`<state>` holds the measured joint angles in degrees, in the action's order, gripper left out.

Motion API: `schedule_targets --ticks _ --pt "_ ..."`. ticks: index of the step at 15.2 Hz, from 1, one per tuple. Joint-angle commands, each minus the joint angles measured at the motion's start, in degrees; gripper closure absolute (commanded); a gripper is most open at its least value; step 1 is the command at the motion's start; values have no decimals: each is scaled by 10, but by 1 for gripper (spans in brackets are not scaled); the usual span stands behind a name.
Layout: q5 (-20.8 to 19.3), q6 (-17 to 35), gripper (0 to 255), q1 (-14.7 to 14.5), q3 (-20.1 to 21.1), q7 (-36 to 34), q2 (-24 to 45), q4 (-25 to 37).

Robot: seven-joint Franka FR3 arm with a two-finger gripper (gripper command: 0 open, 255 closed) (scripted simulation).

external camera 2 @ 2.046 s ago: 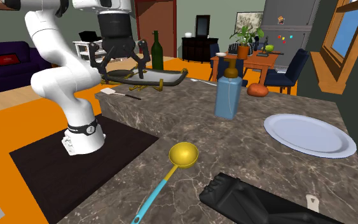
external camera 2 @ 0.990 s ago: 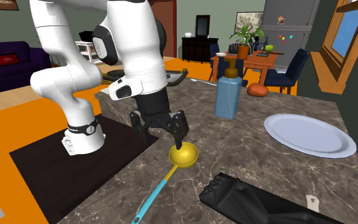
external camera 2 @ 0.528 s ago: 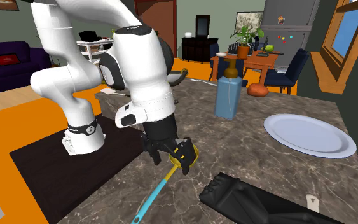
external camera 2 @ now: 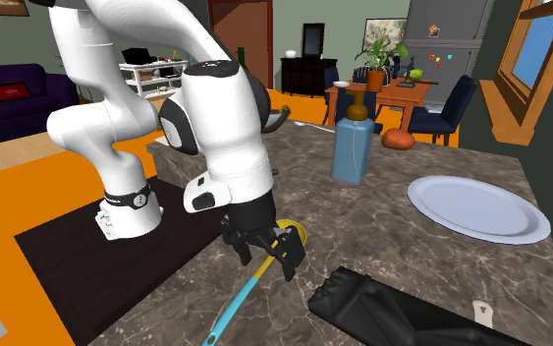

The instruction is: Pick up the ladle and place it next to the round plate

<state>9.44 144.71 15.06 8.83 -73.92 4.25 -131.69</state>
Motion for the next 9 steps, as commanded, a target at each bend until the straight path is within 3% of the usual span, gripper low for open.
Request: schedule_targets --ticks 1,3,4,9 --pt "0 0 0 0 0 0 0 0" --pt "0 0 0 0 0 0 0 0" --pt "0 0 255 0 0 0 0 0" --pt "0 1 255 -1 1 -2 0 -1"
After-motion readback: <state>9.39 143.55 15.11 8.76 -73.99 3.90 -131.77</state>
